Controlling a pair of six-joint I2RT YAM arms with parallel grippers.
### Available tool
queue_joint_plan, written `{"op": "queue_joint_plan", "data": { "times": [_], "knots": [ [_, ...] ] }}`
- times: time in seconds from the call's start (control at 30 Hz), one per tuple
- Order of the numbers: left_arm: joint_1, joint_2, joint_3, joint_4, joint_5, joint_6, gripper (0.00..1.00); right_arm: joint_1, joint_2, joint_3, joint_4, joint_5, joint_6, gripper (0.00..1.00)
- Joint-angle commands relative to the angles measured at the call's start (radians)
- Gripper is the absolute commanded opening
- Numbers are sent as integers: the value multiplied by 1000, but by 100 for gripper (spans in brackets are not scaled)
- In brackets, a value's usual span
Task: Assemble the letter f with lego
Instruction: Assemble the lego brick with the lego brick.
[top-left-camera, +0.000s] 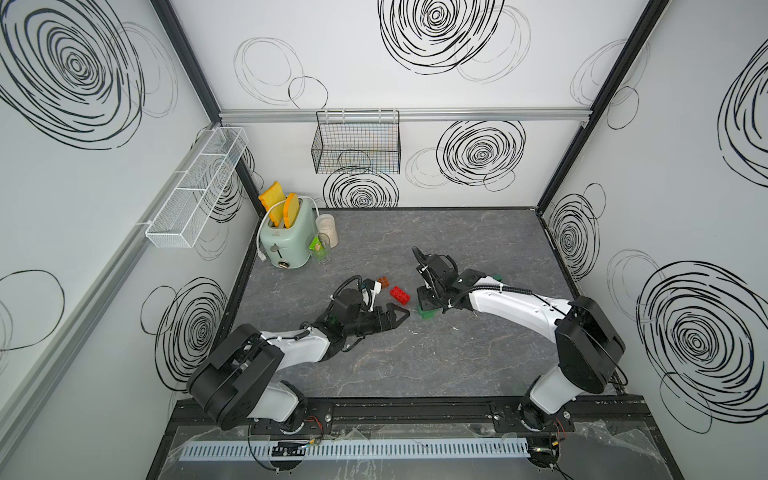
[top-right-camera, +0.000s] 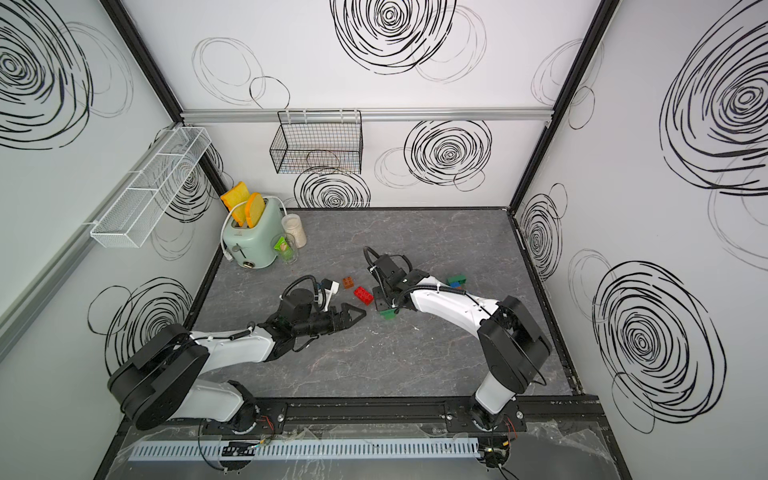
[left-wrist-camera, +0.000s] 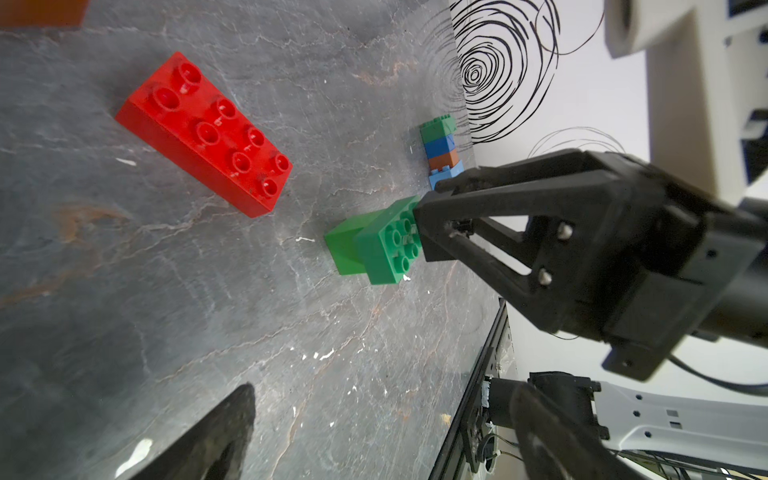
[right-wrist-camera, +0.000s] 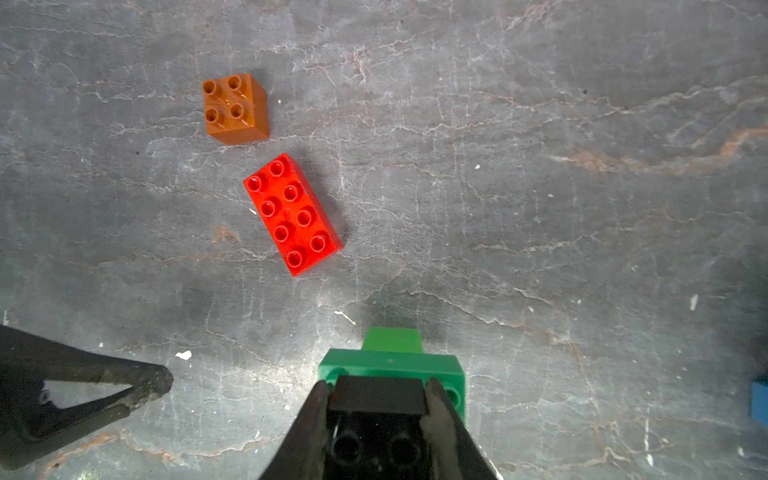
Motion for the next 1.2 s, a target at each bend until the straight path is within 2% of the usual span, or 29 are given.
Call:
{"op": "queue_joint_plan", "data": {
  "times": [0.0, 0.37, 1.17],
  "knots": [
    [-18, 24, 4, 99, 10, -18, 98, -6, -19, -11, 17, 13, 10, 33],
    [-37, 89, 16, 137, 19, -31, 98, -16, -16, -39, 37, -6, -2, 33],
    [-27, 139, 36, 138, 16, -41, 98, -15, -21, -68, 24, -24, -14, 33]
  ]
}}
